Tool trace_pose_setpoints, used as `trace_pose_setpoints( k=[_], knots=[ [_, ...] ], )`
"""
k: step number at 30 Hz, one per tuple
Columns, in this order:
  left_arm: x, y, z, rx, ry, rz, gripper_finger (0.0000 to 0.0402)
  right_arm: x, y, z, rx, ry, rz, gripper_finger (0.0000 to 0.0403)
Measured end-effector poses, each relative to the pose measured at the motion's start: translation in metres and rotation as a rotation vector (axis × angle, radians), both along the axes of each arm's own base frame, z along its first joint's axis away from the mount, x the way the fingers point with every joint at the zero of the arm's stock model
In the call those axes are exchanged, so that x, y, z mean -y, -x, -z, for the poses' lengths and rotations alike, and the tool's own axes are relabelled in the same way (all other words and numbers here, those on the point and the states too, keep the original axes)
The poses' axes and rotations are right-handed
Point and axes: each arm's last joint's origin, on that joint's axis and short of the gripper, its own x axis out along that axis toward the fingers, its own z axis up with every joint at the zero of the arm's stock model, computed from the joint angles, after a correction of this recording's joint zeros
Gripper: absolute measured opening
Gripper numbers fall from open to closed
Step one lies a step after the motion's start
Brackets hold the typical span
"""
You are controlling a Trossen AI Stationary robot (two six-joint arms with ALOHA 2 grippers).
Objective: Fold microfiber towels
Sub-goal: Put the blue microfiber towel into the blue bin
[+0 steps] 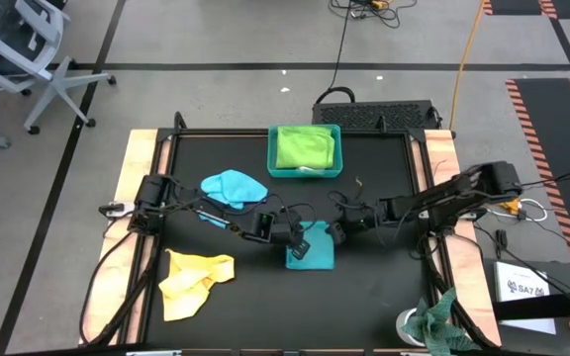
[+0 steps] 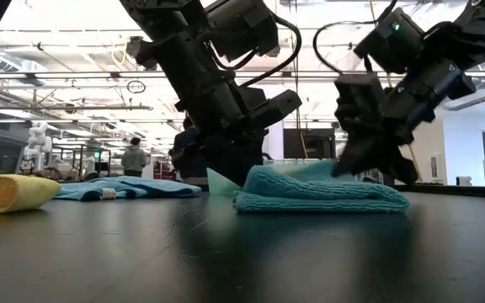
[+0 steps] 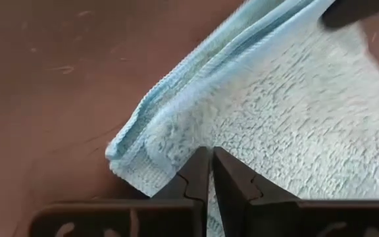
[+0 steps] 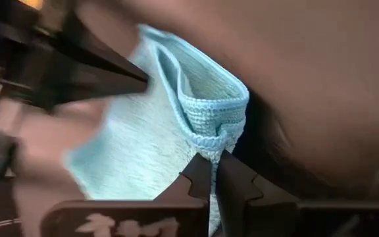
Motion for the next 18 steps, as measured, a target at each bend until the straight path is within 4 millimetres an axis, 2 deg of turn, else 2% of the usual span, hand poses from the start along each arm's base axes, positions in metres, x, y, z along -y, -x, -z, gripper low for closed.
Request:
trace_pose_setpoints(
  k=[4, 7, 14, 18],
  knots=[
    [-0.001, 0.005, -0.008, -0.025, -0.005, -0.001, 0.0005, 0.005, 0.002, -0.008, 0.028, 0.016, 0.01, 0.0001],
    [-0.003, 0.016, -0.021, -0.078, -0.037, -0.01, 0.0006, 0.008, 0.001, -0.013, 0.051, 0.029, 0.012, 0.0001],
    [-0.013, 0.054, -0.074, -0.157, -0.192, -0.089, 0.0006, 0.017, -0.011, -0.035, 0.08, 0.097, -0.014, 0.0001],
    [-0.018, 0.071, -0.102, -0.119, -0.255, -0.147, 0.0008, 0.026, -0.021, -0.053, 0.05, 0.171, -0.049, 0.0]
  ],
)
